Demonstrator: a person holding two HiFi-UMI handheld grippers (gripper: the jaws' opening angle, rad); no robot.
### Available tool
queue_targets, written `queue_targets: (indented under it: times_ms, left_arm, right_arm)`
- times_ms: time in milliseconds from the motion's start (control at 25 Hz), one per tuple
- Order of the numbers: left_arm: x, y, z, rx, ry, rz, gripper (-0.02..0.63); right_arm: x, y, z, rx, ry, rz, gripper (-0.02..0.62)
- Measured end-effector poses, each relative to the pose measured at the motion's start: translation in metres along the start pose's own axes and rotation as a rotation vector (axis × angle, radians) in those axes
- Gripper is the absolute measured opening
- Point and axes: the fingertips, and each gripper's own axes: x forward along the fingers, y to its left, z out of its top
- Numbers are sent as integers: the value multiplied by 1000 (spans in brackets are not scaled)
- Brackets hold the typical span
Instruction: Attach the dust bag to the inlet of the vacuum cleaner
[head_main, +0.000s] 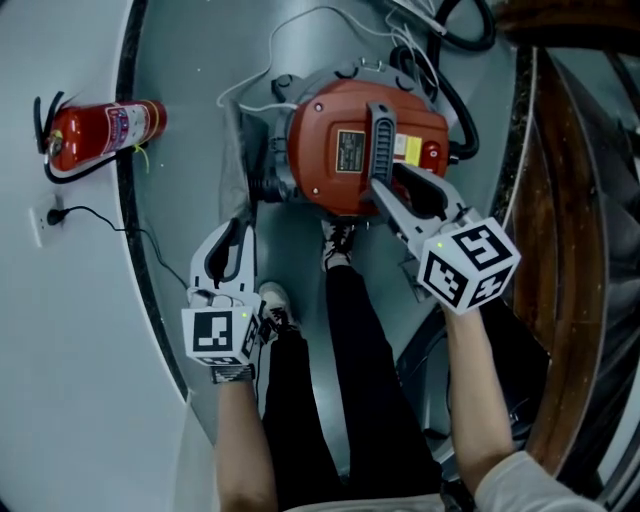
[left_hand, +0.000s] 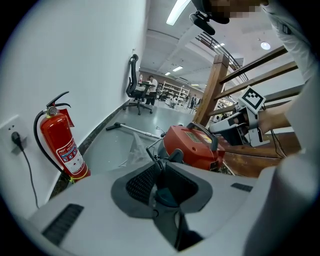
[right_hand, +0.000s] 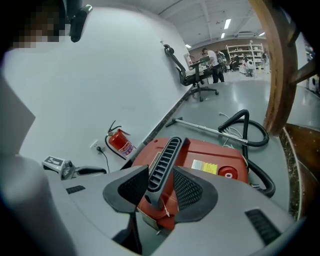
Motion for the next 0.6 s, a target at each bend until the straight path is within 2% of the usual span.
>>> queue_targets:
  times_ms: [280,480,600]
  left_arm:
    - [-20,-4,20,18,-11,3,41]
    - [-32,1,44,46,-48,13,2]
    - [-48,-2,65,59,-62,13,2]
  right_arm:
    - [-28,5,14,-44,-22,-46,90]
    - [-40,22,33,-90,-54,-34,52]
    - [-57,39,52,-120,-76,-25,44]
